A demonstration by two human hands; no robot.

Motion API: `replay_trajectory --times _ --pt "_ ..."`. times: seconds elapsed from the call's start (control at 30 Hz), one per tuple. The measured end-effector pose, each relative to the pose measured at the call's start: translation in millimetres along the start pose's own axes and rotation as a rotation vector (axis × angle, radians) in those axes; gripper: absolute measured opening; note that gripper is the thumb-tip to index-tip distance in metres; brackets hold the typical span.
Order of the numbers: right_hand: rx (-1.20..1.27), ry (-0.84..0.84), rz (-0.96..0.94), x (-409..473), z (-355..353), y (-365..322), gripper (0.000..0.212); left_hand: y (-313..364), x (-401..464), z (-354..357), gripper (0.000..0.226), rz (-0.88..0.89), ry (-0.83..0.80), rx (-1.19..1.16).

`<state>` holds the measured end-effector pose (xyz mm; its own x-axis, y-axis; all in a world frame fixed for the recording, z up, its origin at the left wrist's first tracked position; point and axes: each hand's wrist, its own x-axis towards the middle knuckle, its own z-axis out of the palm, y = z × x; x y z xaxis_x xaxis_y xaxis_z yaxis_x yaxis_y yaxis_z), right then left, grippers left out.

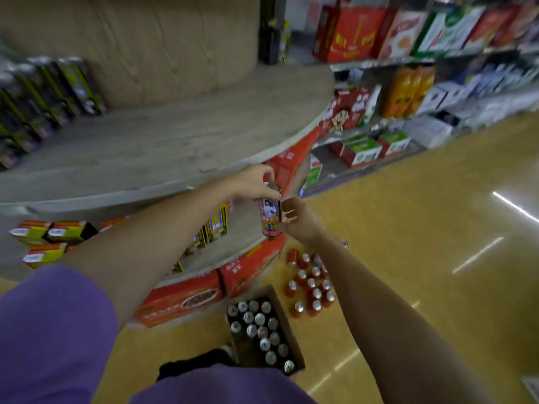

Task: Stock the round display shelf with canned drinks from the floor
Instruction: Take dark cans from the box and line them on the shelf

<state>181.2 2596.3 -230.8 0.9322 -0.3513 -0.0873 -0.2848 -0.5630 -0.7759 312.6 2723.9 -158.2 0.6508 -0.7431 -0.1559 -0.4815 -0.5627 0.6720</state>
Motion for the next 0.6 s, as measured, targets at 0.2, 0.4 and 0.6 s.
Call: replay_trajectory --times 0.2,0.4,0.6 --pt "0.036 0.002 -0.154 17.7 -13.8 -75.6 0.051 27.4 -23.5 -76.5 0.031 0.018 0.162 0.037" --pt "0.079 -0.078 -0.242 33.1 6.5 -146.3 0.054 23.2 -59.6 -141.5 0.037 -0.028 0.314 0.059" --pt "0.172 -0.184 -0.299 50.2 57.9 -214.1 0.064 -10.9 -96.4 -199.2 0.047 -0.116 0.488 0.105"
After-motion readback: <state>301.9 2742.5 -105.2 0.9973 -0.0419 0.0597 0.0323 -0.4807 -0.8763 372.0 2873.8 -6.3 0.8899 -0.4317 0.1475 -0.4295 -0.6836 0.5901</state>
